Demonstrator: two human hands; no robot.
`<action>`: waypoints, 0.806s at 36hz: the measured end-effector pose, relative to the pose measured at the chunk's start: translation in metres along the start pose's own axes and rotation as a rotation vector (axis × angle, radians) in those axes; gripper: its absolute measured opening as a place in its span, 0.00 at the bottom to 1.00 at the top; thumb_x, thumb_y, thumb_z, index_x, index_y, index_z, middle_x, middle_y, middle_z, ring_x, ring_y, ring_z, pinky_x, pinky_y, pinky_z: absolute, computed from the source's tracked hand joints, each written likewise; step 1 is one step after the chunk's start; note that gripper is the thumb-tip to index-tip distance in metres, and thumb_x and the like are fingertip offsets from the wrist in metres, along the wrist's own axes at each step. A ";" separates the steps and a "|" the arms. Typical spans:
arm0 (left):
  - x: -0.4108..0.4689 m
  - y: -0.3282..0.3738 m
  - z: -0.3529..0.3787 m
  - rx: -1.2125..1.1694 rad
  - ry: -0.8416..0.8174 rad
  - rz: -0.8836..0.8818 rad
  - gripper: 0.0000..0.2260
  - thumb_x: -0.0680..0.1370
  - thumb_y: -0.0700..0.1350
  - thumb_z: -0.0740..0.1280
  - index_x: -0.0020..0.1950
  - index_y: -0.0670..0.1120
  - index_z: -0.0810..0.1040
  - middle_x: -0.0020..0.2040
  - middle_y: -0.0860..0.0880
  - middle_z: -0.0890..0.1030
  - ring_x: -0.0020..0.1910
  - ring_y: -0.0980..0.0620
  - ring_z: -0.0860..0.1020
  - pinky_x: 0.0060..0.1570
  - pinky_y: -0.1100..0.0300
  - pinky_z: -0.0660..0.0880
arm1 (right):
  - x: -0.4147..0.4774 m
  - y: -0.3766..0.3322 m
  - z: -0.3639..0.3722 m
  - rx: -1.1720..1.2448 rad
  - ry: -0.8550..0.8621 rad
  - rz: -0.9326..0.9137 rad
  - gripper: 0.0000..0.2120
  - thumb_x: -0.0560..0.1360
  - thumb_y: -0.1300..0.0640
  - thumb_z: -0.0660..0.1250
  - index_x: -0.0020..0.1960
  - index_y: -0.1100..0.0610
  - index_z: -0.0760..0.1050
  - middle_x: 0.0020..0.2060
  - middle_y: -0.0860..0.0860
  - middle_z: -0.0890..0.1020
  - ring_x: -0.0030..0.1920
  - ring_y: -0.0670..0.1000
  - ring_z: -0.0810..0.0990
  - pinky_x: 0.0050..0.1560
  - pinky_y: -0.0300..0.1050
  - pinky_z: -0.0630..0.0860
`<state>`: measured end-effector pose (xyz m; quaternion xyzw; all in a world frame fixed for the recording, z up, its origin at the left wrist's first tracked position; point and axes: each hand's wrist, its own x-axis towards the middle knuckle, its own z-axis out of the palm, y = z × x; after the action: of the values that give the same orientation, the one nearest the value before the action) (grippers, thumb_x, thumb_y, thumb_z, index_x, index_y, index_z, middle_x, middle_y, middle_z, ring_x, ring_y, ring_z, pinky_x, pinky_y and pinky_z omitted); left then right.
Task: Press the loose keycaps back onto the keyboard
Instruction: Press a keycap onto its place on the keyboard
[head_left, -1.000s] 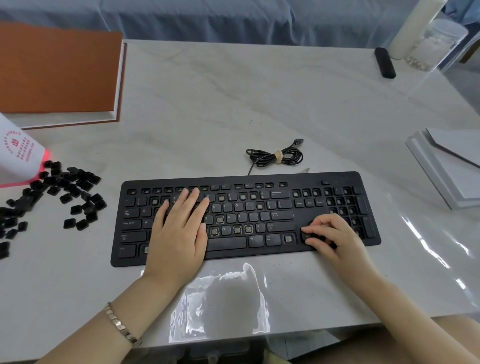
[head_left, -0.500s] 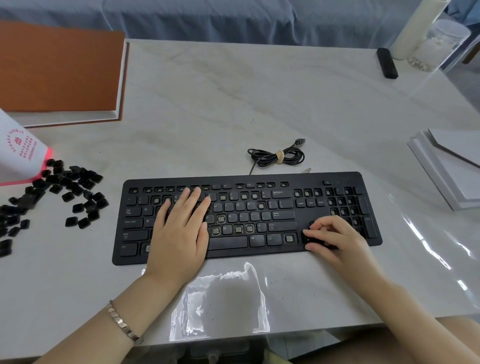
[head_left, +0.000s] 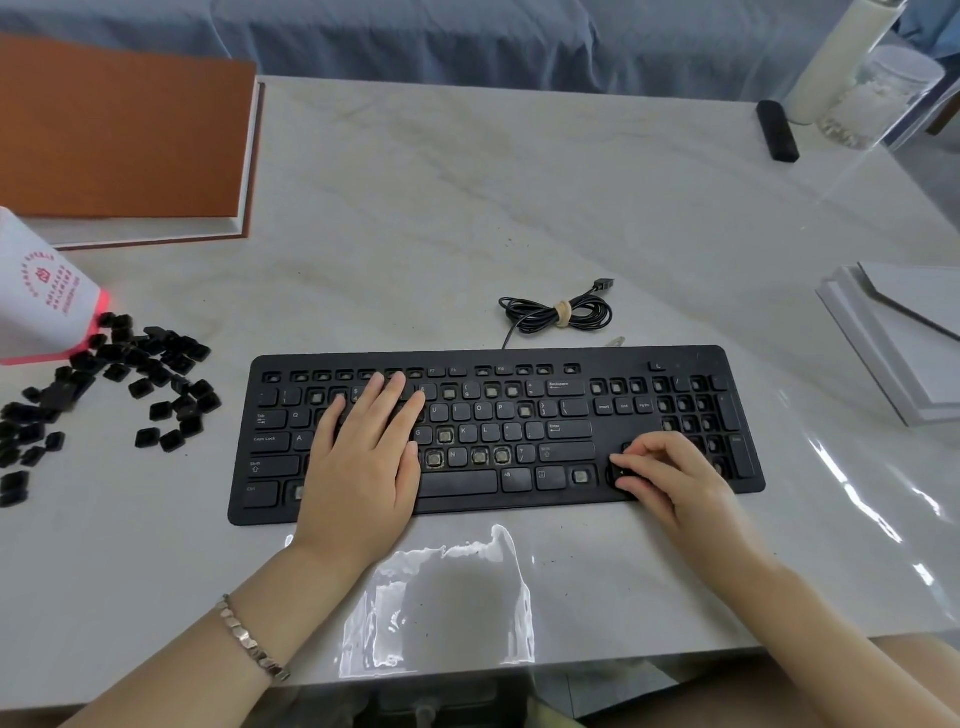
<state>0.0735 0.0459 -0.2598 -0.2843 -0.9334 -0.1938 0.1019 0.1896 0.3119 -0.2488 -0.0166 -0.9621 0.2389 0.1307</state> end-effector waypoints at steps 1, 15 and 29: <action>0.000 0.000 0.000 0.000 -0.002 -0.001 0.20 0.78 0.44 0.53 0.65 0.42 0.75 0.67 0.43 0.74 0.69 0.46 0.67 0.68 0.46 0.59 | -0.001 0.001 0.000 0.003 -0.007 -0.003 0.11 0.70 0.61 0.66 0.50 0.64 0.81 0.47 0.46 0.70 0.44 0.45 0.72 0.51 0.30 0.68; 0.000 -0.001 0.002 -0.005 -0.002 0.004 0.20 0.78 0.44 0.54 0.65 0.42 0.75 0.67 0.43 0.74 0.69 0.47 0.67 0.68 0.46 0.59 | 0.001 0.000 0.001 0.020 0.013 -0.021 0.17 0.74 0.53 0.60 0.49 0.63 0.81 0.46 0.45 0.71 0.45 0.45 0.72 0.51 0.31 0.67; 0.000 -0.002 0.001 -0.005 -0.004 0.001 0.20 0.78 0.44 0.54 0.65 0.41 0.76 0.68 0.43 0.73 0.69 0.47 0.66 0.68 0.47 0.58 | 0.000 -0.003 0.000 -0.037 0.004 0.011 0.11 0.72 0.57 0.66 0.49 0.62 0.82 0.43 0.52 0.78 0.45 0.46 0.72 0.51 0.30 0.66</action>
<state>0.0727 0.0449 -0.2608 -0.2852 -0.9330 -0.1957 0.0995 0.1899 0.3096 -0.2475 -0.0249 -0.9659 0.2220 0.1308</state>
